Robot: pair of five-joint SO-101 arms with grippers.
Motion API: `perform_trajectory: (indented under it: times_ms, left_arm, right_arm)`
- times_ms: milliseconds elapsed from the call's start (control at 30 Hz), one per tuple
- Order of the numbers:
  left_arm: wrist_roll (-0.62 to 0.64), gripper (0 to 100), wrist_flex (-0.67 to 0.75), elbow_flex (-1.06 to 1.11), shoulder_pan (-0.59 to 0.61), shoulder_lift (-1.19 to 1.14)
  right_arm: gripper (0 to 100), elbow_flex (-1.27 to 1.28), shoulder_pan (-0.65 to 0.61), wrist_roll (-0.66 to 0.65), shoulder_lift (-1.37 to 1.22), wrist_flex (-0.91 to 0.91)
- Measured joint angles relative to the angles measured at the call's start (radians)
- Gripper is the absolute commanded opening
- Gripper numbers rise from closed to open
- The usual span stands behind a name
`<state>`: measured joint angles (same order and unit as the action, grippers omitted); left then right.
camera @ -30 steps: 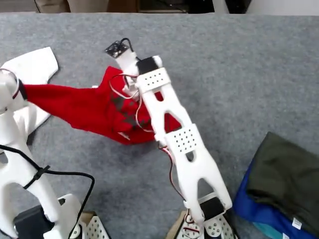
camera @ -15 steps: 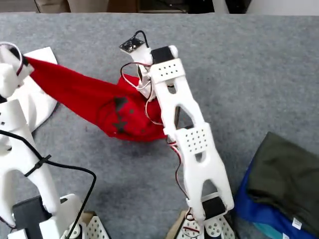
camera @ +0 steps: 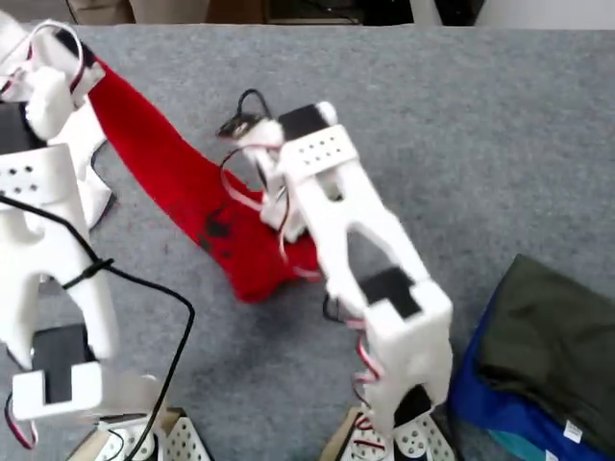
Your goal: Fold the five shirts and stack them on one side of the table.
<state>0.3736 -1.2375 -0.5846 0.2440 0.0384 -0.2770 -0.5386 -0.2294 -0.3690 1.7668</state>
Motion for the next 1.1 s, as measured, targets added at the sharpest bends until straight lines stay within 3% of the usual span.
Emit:
perform_trajectory:
  times_ms: [233,433,667,967,1100]
  left_arm:
    - [0.005,2,0.000,-0.189,-0.089,-0.153]
    - [0.005,2,0.000,-0.259,-0.183,-0.287]
    - [0.009,24,-0.017,-0.324,-0.244,-0.408]
    - [0.028,26,-0.175,-0.348,-0.235,-0.413]
    - [0.028,26,-0.327,-0.480,-0.095,-0.413]
  right_arm:
    - [1.4,0.178,-0.087,0.117,0.264,0.000]
    - [16.3,0.215,-0.087,0.210,0.402,0.000]
    - [20.5,0.304,-0.072,0.265,0.638,-0.037]
    - [20.7,0.313,0.170,0.236,0.738,-0.176]
    - [20.7,0.293,0.166,0.215,0.666,-0.245]
